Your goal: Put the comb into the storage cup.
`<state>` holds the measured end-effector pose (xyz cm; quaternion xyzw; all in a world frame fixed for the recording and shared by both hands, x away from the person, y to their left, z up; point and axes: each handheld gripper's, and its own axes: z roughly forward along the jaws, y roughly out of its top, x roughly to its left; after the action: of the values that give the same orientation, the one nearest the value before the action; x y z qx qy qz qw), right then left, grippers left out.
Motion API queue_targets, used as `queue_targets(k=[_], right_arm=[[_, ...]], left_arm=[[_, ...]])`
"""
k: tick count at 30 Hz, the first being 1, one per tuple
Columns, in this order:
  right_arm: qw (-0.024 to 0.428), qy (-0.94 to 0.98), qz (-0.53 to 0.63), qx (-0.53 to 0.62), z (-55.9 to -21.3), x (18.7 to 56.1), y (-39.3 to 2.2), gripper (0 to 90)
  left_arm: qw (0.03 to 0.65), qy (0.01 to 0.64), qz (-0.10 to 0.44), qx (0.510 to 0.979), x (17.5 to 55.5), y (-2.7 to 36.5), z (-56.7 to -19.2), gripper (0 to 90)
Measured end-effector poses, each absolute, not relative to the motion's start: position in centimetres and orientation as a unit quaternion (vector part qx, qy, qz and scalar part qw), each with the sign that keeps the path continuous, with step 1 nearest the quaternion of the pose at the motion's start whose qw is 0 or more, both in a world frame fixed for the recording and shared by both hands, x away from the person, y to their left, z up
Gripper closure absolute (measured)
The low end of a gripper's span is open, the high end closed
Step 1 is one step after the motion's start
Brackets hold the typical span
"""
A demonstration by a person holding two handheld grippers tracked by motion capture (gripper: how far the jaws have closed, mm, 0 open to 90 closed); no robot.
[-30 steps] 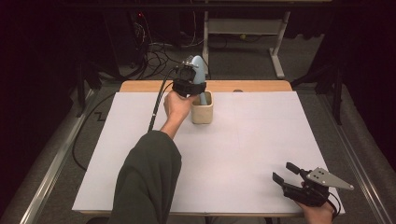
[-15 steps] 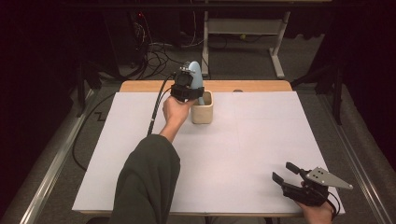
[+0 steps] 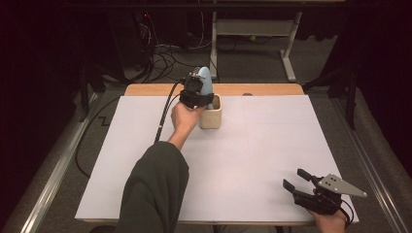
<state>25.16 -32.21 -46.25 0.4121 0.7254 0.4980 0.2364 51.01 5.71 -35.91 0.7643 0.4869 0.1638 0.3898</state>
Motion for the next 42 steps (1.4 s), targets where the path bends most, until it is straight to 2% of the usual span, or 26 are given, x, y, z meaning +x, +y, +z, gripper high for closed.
queue_targets(k=[28,32,42], right_arm=[[0.237,0.726,0.496,0.413,-46.3,25.2,-32.0,31.7],[0.238,0.725,0.497,0.414,-46.2,25.2,-32.1,31.7],[0.238,0.723,0.496,0.417,-46.3,25.3,-32.1,31.7]], left_arm=[[0.377,0.485,0.165,0.771,51.1,5.3,-36.9,49.9],[0.373,0.483,0.172,0.773,51.1,5.5,-36.7,47.5],[0.354,0.476,0.208,0.778,50.8,5.7,-36.2,34.1]])
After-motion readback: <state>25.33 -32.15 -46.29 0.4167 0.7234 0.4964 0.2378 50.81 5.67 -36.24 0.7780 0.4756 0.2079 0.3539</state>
